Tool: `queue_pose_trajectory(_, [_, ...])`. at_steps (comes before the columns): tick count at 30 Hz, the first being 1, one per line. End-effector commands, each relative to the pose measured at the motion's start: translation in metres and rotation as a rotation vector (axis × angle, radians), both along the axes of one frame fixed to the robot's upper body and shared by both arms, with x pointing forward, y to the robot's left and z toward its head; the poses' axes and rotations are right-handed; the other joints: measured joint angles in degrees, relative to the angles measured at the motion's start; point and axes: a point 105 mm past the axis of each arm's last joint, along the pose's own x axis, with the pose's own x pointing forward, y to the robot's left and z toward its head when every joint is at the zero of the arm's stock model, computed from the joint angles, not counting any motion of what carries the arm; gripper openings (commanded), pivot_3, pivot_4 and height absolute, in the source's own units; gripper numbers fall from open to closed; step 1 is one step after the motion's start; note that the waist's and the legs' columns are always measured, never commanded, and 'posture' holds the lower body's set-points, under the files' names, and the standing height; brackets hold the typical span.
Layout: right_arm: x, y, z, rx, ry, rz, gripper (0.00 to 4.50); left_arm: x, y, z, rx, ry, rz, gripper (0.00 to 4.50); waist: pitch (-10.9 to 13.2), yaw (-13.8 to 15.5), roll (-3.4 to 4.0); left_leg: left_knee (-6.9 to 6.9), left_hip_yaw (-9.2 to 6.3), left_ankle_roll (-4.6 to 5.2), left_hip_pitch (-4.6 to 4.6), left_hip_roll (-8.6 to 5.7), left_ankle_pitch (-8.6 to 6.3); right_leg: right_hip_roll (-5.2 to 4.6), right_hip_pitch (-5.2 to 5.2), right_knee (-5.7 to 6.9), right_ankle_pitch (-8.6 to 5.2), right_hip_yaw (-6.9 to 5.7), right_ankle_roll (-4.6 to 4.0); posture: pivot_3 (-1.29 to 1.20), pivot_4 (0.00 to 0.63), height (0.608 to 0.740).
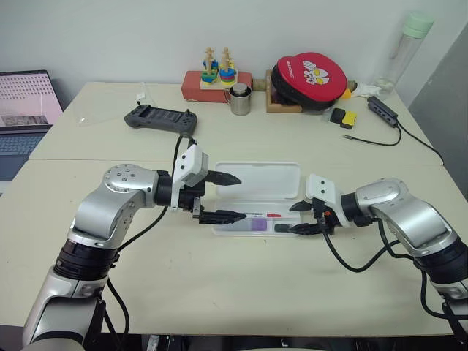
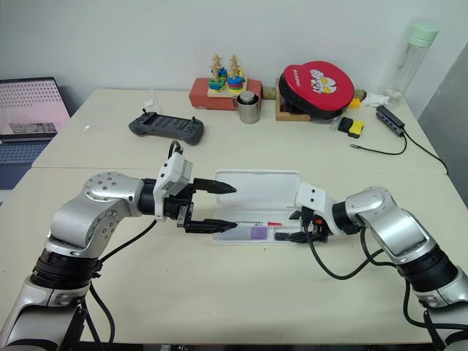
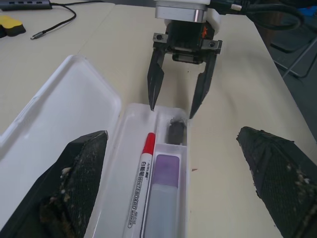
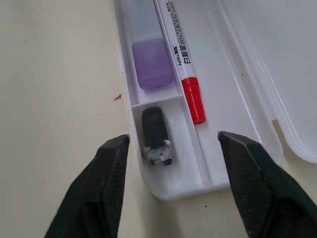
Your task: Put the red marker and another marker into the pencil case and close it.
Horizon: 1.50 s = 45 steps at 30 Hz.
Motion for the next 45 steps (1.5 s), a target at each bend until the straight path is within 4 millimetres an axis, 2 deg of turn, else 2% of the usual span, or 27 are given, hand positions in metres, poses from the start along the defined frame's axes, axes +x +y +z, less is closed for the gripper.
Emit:
queue_pose_trajectory(1, [0.018,0.014,0.072,0.227,-0.134,0.014,4.01,0.011,0.012,0.021,-0.1,-0.051,0.137,4.5,0.02,-0.18,0.02,0.0,0.0,0.0,0.0,0.0,0.0,0.0,0.0,-0.01,0.0,0.0,0.0,0.0,0.15,0.74])
queue_pose_trajectory(2, [0.026,0.017,0.089,0.281,-0.164,-0.003,3.8,0.016,0.017,0.023,-0.128,-0.048,0.197,4.5,0.03,-0.36,0.03,0.01,0.04,0.0,0.0,0.01,0.0,0.0,-0.03,0.01,0.0,0.04,0.0,0.0,0.15,0.74])
queue_pose_trajectory(4, [0.039,0.02,0.11,0.351,-0.197,-0.036,3.67,0.022,0.025,0.026,-0.17,-0.039,0.273,4.5,0.02,-0.5,0.03,0.01,0.06,0.0,0.04,0.03,0.0,0.0,-0.04,0.05,0.0,0.05,0.0,0.0,0.15,0.74])
queue_pose_trajectory(5, [0.046,0.022,0.117,0.372,-0.209,-0.058,3.3,0.024,0.028,0.027,-0.193,-0.032,0.303,4.5,0.02,-0.55,0.03,0.0,0.04,-0.01,0.06,0.05,0.0,0.02,-0.05,0.05,0.0,0.04,0.0,0.0,0.15,0.74])
queue_pose_trajectory(8, [0.071,0.026,0.133,0.402,-0.244,-0.135,2.68,0.026,0.036,0.029,-0.258,-0.017,0.378,4.5,0.01,-0.44,0.02,-0.04,-0.06,-0.01,0.09,0.03,0.0,0.01,-0.04,0.05,0.0,-0.01,-0.01,0.0,0.15,0.74])
queue_pose_trajectory(11, [0.104,0.027,0.132,0.334,-0.274,-0.257,1.88,0.022,0.043,0.027,-0.277,-0.014,0.415,4.5,0.01,-0.68,0.03,-0.04,-0.06,-0.01,0.03,-0.07,0.0,-0.11,-0.06,0.03,0.0,-0.01,0.0,0.0,0.15,0.74])
queue_pose_trajectory(14, [0.124,0.029,0.12,0.246,-0.278,-0.303,1.26,0.017,0.05,0.028,-0.274,-0.022,0.429,4.5,0.02,-0.64,0.03,-0.04,-0.09,-0.01,0.0,-0.07,0.0,-0.14,-0.1,0.03,0.0,-0.04,-0.01,0.0,0.15,0.74])
queue_pose_trajectory(16, [0.131,0.03,0.113,0.197,-0.282,-0.306,0.77,0.014,0.056,0.031,-0.276,-0.026,0.431,4.5,0.02,-0.88,0.02,-0.08,-0.06,-0.01,0.01,-0.07,0.0,-0.14,-0.1,0.02,0.0,-0.04,-0.01,0.0,0.15,0.74])
queue_pose_trajectory(18, [0.13,0.032,0.108,0.174,-0.263,-0.268,0.22,0.012,0.058,0.032,-0.276,-0.028,0.431,4.5,0.02,-0.98,0.03,-0.07,-0.08,-0.01,0.01,-0.06,0.0,-0.14,-0.1,0.04,0.0,-0.04,-0.01,0.0,0.15,0.74])
queue_pose_trajectory(19, [0.129,0.033,0.106,0.16,-0.253,-0.247,0.09,0.012,0.059,0.033,-0.276,-0.029,0.431,4.5,0.02,-1.02,0.03,-0.07,-0.08,-0.01,0.0,-0.06,0.0,-0.15,-0.11,0.03,0.0,-0.04,-0.01,0.0,0.15,0.74])
queue_pose_trajectory(23, [0.119,0.034,0.085,0.072,-0.212,-0.14,0.04,0.012,0.059,0.036,-0.285,-0.029,0.428,4.5,0.02,-1.4,0.03,-0.07,-0.08,-0.01,0.0,-0.07,0.0,-0.16,-0.1,0.03,0.0,-0.04,-0.01,0.0,0.15,0.74])
queue_pose_trajectory(26, [0.1,0.038,0.081,0.069,-0.168,-0.019,0.04,0.01,0.058,0.036,-0.275,-0.023,0.416,4.5,0.02,-1.55,0.03,-0.07,-0.1,-0.01,0.01,-0.05,0.0,-0.16,-0.11,0.05,0.0,-0.04,-0.01,0.0,0.15,0.74])
queue_pose_trajectory(33, [0.07,0.038,0.076,0.061,-0.122,0.119,0.04,0.007,0.056,0.033,-0.247,-0.001,0.39,4.5,0.02,-1.59,0.04,-0.06,-0.1,-0.01,0.01,-0.04,0.0,-0.15,-0.1,0.04,0.0,-0.05,-0.01,0.0,0.15,0.74])
queue_pose_trajectory(37, [0.052,0.038,0.065,0.031,-0.108,0.193,0.04,0.004,0.056,0.031,-0.236,0.007,0.38,4.5,0.02,-1.52,0.04,-0.06,-0.1,-0.01,0.0,-0.05,0.0,-0.16,-0.1,0.04,0.0,-0.03,-0.01,0.0,0.15,0.74])
queue_pose_trajectory(39, [0.058,0.044,0.075,0.101,-0.148,0.162,0.04,0.002,0.056,0.031,-0.238,0.016,0.373,4.5,0.02,-1.52,0.04,-0.06,-0.11,-0.02,0.0,-0.06,0.0,-0.16,-0.09,0.03,0.0,-0.05,-0.01,0.0,0.15,0.74])
queue_pose_trajectory(40, [0.064,0.047,0.088,0.16,-0.174,0.139,0.04,0.002,0.056,0.031,-0.237,0.018,0.37,4.5,0.03,-1.53,0.04,-0.06,-0.1,-0.01,0.01,-0.06,0.0,-0.16,-0.09,0.03,0.0,-0.04,-0.01,0.0,0.15,0.74])
queue_pose_trajectory(42, [0.086,0.045,0.108,0.222,-0.229,0.023,0.04,0.0,0.055,0.03,-0.229,0.024,0.361,4.5,0.04,-1.74,0.06,-0.06,-0.08,-0.02,0.02,-0.03,0.0,-0.15,-0.11,0.05,0.0,-0.03,-0.01,0.0,0.15,0.74])
queue_pose_trajectory(45, [0.117,0.034,0.109,0.172,-0.295,-0.114,0.04,-0.002,0.053,0.029,-0.223,0.027,0.35,4.5,0.06,-1.76,0.11,-0.06,-0.04,-0.05,0.03,-0.04,0.02,-0.14,-0.14,0.07,0.0,0.0,-0.01,0.0,0.15,0.74])
